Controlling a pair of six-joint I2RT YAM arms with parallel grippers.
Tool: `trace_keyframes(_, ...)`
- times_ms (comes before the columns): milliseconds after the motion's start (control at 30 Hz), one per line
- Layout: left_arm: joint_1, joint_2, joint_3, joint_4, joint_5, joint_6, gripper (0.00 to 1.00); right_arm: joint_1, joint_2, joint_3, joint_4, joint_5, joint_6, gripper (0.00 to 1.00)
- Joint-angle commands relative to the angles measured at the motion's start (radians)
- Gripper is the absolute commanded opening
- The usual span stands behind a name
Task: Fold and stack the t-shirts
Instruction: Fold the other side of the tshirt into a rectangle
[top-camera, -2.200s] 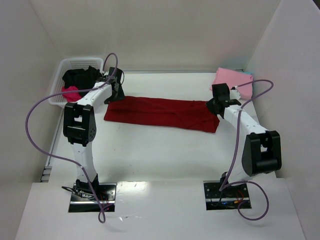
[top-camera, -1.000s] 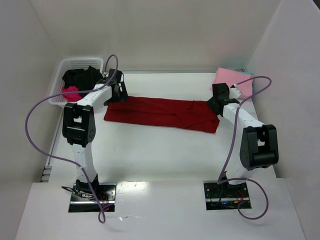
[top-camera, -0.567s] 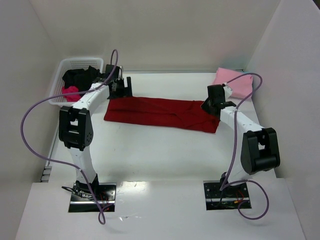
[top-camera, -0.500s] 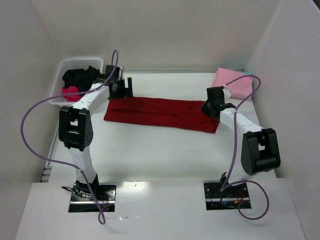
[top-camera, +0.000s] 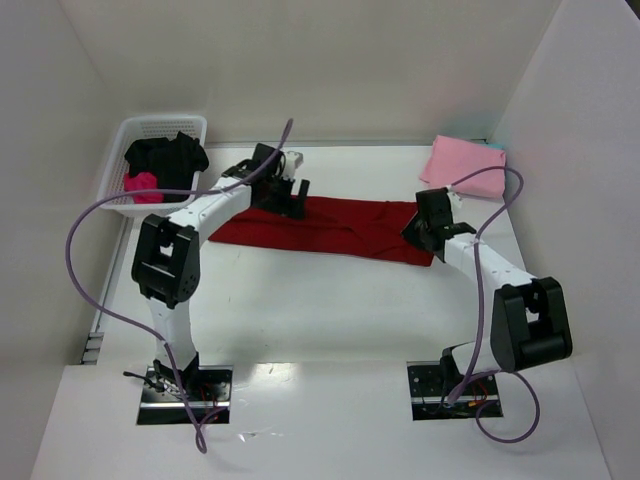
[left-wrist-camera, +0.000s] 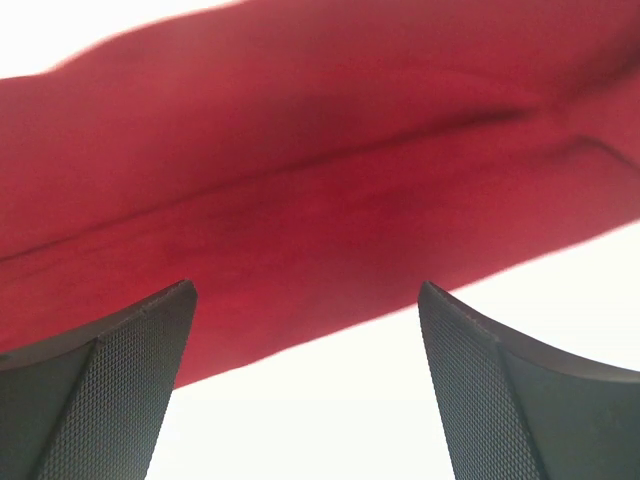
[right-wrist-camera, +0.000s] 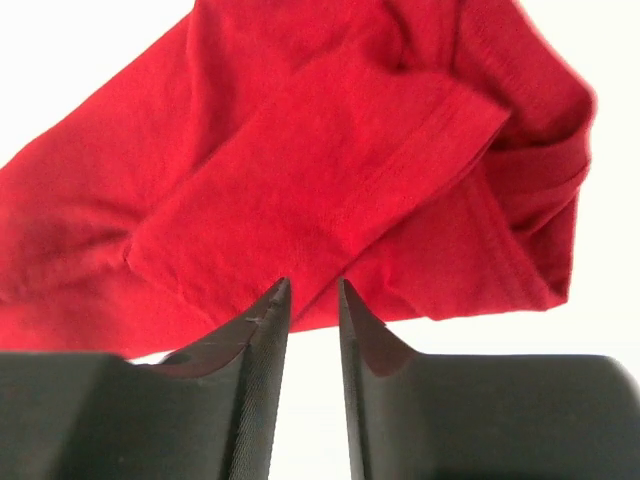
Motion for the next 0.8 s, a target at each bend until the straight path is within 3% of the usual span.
trace_keyframes(0,-0.046,-0.019,0.011,-0.021,-0.020,0.021,0.99,0.036,-0.034,-0.034,0.015,-0.016,0.012,0.33)
trace_keyframes(100,-0.057,-0.019,-0.025,-0.021,-0.035,0.010,0.99,0.036,-0.034,-0.046,0.036,-0.025,0.021,0.40)
trace_keyframes(167,-0.057,-0.028,-0.046,-0.021,-0.069,-0.021,0.99,0.045,-0.025,-0.046,0.047,-0.048,0.021,0.49)
trace_keyframes(400,-0.048,-0.037,-0.082,-0.030,-0.216,-0.090,0.99,0.045,0.015,-0.055,0.105,-0.067,0.041,0.61)
trace_keyframes(600,0.079,-0.037,-0.123,-0.028,-0.199,-0.228,0.99,0.045,0.058,-0.035,0.116,-0.058,0.041,0.64)
trace_keyframes(767,0.116,-0.037,-0.123,-0.054,-0.228,-0.248,0.99,0.045,0.067,-0.026,0.105,-0.048,0.032,0.64)
